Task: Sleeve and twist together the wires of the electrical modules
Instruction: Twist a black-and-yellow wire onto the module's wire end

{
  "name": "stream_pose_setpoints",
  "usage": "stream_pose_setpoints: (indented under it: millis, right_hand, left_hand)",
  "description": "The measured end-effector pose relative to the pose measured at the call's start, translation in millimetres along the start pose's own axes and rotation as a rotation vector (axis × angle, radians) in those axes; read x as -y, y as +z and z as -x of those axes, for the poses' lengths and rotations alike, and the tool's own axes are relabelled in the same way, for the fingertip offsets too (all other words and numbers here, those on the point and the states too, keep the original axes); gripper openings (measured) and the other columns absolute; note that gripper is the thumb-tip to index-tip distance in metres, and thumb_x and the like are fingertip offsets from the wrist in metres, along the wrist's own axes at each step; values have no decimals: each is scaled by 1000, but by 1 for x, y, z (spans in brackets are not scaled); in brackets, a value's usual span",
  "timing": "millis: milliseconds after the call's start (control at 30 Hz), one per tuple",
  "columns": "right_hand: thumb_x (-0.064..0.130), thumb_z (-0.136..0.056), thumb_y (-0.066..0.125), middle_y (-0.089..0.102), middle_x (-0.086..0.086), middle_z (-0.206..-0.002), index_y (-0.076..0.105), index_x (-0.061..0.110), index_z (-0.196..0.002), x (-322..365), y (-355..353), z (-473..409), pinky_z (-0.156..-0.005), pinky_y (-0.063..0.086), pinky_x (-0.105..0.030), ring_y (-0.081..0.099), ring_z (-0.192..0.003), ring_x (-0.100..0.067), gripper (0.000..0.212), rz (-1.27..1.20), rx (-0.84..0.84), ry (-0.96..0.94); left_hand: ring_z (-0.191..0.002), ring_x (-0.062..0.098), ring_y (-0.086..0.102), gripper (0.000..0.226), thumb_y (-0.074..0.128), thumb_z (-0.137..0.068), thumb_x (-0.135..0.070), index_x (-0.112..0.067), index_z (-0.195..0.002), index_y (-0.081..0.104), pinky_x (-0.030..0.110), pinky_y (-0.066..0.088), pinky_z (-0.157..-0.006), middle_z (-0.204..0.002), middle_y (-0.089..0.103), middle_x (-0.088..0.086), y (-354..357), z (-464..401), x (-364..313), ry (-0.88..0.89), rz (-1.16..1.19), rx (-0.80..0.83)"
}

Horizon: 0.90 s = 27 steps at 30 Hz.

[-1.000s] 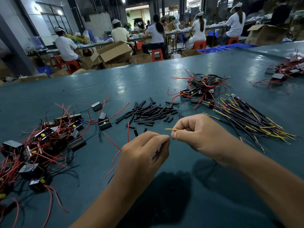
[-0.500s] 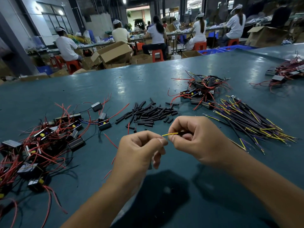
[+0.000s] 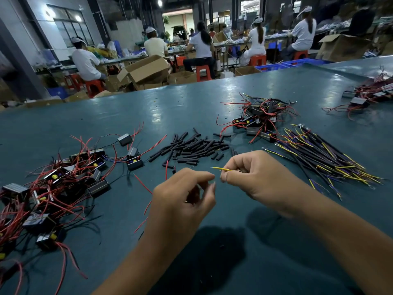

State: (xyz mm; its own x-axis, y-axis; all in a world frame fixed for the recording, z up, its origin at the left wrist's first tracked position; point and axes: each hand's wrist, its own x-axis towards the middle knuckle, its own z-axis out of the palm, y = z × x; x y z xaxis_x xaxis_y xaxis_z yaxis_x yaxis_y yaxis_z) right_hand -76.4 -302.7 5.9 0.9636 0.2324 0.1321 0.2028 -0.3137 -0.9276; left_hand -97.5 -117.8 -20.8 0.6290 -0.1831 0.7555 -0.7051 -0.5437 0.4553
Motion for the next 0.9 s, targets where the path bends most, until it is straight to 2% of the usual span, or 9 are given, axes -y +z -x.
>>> stream_pose_setpoints:
  millis: [67, 133, 233, 467, 567, 633, 733, 800, 900]
  right_hand:
    - [11, -87, 67, 36, 2, -49, 61, -3, -75, -1, 0, -1, -41, 19, -21, 24, -44, -10, 20, -52, 24, 86]
    - [10, -86, 65, 31, -3, -52, 59, 0, -75, 0, -1, 0, -41, 16, -21, 20, -45, -13, 16, -124, 64, 165]
    - [10, -85, 63, 27, 0, -52, 59, 7, -82, 3, 1, 2, -39, 16, -19, 17, -46, -12, 7, -187, 116, 213]
    - [9, -87, 61, 22, 4, -53, 49, 12, -73, 6, 0, 3, -39, 13, -19, 14, -47, -12, 19, -251, 193, 261]
    - [7, -88, 62, 27, 2, -51, 55, 12, -69, 5, 2, 3, -39, 15, -19, 18, -46, -11, 21, -244, 183, 218]
    - [7, -88, 65, 33, 1, -52, 62, 10, -70, 5, 3, 3, -40, 18, -19, 22, -46, -10, 19, -182, 146, 129]
    - [10, -89, 68, 39, 8, -51, 67, 12, -72, 7, 2, 4, -42, 23, -16, 27, -45, -5, 18, -108, 111, -34]
    - [10, -91, 68, 42, 11, -52, 67, 11, -76, 8, 0, 4, -44, 25, -14, 30, -45, -3, 15, -80, 124, -98]
    - [6, -93, 64, 46, 5, -55, 66, 5, -82, 7, -4, 2, -47, 31, -16, 35, -49, -8, 11, -135, 138, -86]
  left_hand:
    - [-58, 9, 51, 10, 67, -89, -14, -8, -93, 74, 27, 47, -56, -80, 64, -4, 3, 1, 1, 146, -140, 23]
    - [-63, 10, 55, 10, 68, -92, -12, -5, -95, 75, 28, 50, -56, -83, 66, 0, 3, 2, 5, 234, -208, 32]
    - [-66, 21, 62, 11, 66, -96, -12, -4, -94, 74, 37, 52, -54, -83, 67, 4, 3, 2, 7, 303, -263, 42]
    - [-64, 24, 54, 18, 59, -99, -10, -5, -86, 70, 40, 47, -51, -77, 60, 4, -1, -3, 6, 377, -383, 93]
    - [-60, 14, 49, 14, 61, -93, -13, -10, -82, 69, 29, 44, -53, -72, 57, -5, 1, -1, 2, 170, -185, 100]
    - [-54, 7, 49, 10, 65, -87, -14, -16, -78, 69, 24, 42, -51, -65, 57, -11, 2, 0, -3, -125, 74, 108]
    - [-43, 10, 45, 19, 69, -86, -7, -15, -69, 69, 22, 37, -41, -54, 56, -4, 0, -4, -8, -625, 603, 145]
    - [-40, 8, 39, 17, 70, -79, -9, -16, -64, 68, 17, 32, -38, -54, 52, 0, -2, -8, -10, -862, 867, 187]
    - [-40, 6, 34, 12, 64, -72, -14, -18, -60, 65, 15, 27, -36, -56, 47, -1, -6, -9, -11, -940, 973, 191]
